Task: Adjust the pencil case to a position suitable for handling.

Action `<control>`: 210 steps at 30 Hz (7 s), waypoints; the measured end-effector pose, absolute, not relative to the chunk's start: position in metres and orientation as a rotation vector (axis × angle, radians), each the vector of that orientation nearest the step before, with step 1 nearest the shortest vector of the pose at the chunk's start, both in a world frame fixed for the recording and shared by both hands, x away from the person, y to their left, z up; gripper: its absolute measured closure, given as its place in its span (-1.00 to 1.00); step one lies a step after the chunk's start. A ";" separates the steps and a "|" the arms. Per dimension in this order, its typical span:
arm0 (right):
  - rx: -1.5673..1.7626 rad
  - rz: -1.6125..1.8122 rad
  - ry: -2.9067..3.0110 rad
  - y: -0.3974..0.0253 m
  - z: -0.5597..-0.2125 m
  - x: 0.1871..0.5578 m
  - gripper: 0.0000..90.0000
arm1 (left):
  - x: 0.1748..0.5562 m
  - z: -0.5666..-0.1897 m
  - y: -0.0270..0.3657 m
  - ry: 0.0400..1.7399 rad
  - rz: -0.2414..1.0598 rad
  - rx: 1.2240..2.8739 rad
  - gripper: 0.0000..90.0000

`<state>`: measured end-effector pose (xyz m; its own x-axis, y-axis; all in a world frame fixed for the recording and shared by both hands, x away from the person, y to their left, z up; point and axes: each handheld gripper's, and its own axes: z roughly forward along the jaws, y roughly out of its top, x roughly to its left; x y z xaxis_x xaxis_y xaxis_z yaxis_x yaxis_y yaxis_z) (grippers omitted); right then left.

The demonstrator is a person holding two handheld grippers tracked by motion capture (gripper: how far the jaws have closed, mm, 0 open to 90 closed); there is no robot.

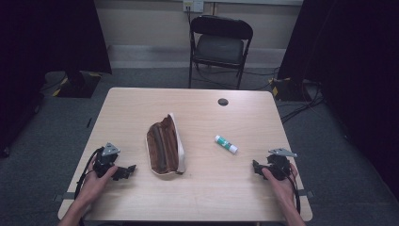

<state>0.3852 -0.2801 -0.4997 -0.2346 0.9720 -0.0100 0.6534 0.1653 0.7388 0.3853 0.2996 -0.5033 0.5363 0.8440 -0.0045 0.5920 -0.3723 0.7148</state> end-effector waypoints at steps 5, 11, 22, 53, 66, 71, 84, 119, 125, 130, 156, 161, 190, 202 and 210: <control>1.523 0.833 1.961 -0.280 -0.498 0.383 -0.66 | 0.385 -0.503 0.300 1.156 0.481 2.101 -1.00; 1.515 0.833 1.963 -0.279 -0.498 0.383 -0.65 | 0.385 -0.503 0.300 1.156 0.480 2.100 -1.00; 1.508 0.848 1.960 -0.279 -0.496 0.381 -0.65 | 0.385 -0.503 0.300 1.157 0.480 2.100 -1.00; 1.363 0.972 2.046 -0.254 -0.477 0.369 -0.52 | 0.385 -0.503 0.300 1.156 0.481 2.100 -1.00; 1.258 1.106 2.131 -0.224 -0.459 0.357 -0.21 | 0.385 -0.503 0.300 1.156 0.481 2.101 -1.00; 1.212 1.142 2.174 -0.210 -0.454 0.354 -0.18 | 0.385 -0.503 0.300 1.155 0.481 2.103 -1.00; 1.070 1.216 2.291 -0.153 -0.442 0.355 -0.26 | 0.385 -0.503 0.300 1.156 0.481 2.100 -1.00; 0.910 1.245 2.402 -0.035 -0.446 0.382 0.09 | 0.385 -0.503 0.300 1.156 0.481 2.100 -1.00; 0.926 1.241 2.396 -0.040 -0.449 0.384 0.35 | 0.385 -0.503 0.300 1.156 0.481 2.100 -1.00; 0.934 1.246 2.385 -0.046 -0.449 0.385 0.50 | 0.385 -0.503 0.300 1.156 0.481 2.100 -1.00; 0.687 1.393 2.545 -0.112 -0.443 0.361 0.73 | 0.385 -0.503 0.300 1.157 0.481 2.100 -1.00; 0.762 1.364 2.511 -0.114 -0.448 0.370 0.68 | 0.385 -0.503 0.300 1.155 0.482 2.102 -1.00; 0.965 1.177 2.349 -0.121 -0.458 0.382 0.69 | 0.385 -0.503 0.300 1.157 0.481 2.100 -1.00; 1.010 1.155 2.285 -0.113 -0.454 0.419 0.63 | 0.385 -0.503 0.300 1.157 0.481 2.101 -1.00; 1.080 1.151 2.258 -0.125 -0.455 0.437 0.46 | 0.385 -0.503 0.300 1.154 0.481 2.102 -1.00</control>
<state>0.4365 -0.1255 -0.4546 -0.6304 0.7762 0.0068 0.4615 0.3678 0.8073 0.3851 0.2997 -0.5033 0.5378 0.8431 -0.0035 0.5909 -0.3740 0.7148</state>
